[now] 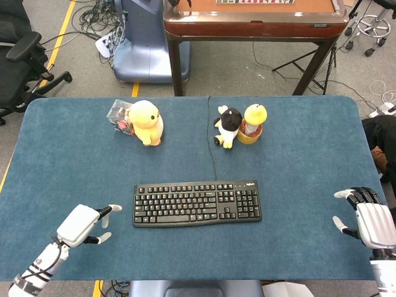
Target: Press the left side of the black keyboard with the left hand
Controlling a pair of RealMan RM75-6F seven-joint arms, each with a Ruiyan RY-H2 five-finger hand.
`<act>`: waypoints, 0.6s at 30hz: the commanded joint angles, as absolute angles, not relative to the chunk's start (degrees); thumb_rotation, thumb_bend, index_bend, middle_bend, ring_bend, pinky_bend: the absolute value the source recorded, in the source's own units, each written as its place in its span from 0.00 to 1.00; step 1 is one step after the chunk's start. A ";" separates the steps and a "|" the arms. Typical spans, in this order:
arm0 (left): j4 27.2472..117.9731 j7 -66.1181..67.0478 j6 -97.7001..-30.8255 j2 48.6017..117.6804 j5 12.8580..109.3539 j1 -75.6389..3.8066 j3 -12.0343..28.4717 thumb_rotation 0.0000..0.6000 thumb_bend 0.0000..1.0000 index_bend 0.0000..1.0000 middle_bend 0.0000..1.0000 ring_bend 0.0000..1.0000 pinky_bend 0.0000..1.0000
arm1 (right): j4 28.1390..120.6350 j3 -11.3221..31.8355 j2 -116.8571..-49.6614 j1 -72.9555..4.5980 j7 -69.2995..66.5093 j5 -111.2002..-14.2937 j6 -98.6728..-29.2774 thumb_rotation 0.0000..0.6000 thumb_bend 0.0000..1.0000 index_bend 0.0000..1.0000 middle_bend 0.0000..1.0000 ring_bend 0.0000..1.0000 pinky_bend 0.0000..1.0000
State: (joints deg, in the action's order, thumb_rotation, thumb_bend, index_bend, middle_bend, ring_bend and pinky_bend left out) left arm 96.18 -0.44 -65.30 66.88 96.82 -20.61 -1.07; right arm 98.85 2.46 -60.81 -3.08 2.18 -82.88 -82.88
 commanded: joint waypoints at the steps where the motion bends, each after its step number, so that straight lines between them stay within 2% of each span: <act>1: 97.88 2.32 -60.18 66.63 93.56 -24.02 -0.10 1.00 0.35 0.15 0.74 0.85 1.00 | 98.81 2.39 -60.83 -3.04 2.25 -82.70 -82.67 1.00 0.23 0.37 0.34 0.20 0.18; 9: 99.01 8.47 -55.22 67.25 87.95 -27.33 1.57 1.00 0.38 0.11 0.89 0.89 1.00 | 98.88 2.22 -60.97 -2.95 2.70 -82.70 -82.42 1.00 0.23 0.37 0.34 0.20 0.18; 18: 102.43 13.63 -51.77 66.87 83.80 -30.74 2.89 1.00 0.38 0.11 0.94 0.90 1.00 | 98.77 2.15 -61.00 -3.36 2.68 -82.66 -81.37 1.00 0.23 0.37 0.34 0.20 0.20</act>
State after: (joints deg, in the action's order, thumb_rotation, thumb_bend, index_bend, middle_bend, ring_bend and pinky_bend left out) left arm 101.83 12.59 -52.56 66.94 84.48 -30.01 2.67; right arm 98.77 2.16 -61.01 -3.35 2.69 -82.64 -81.38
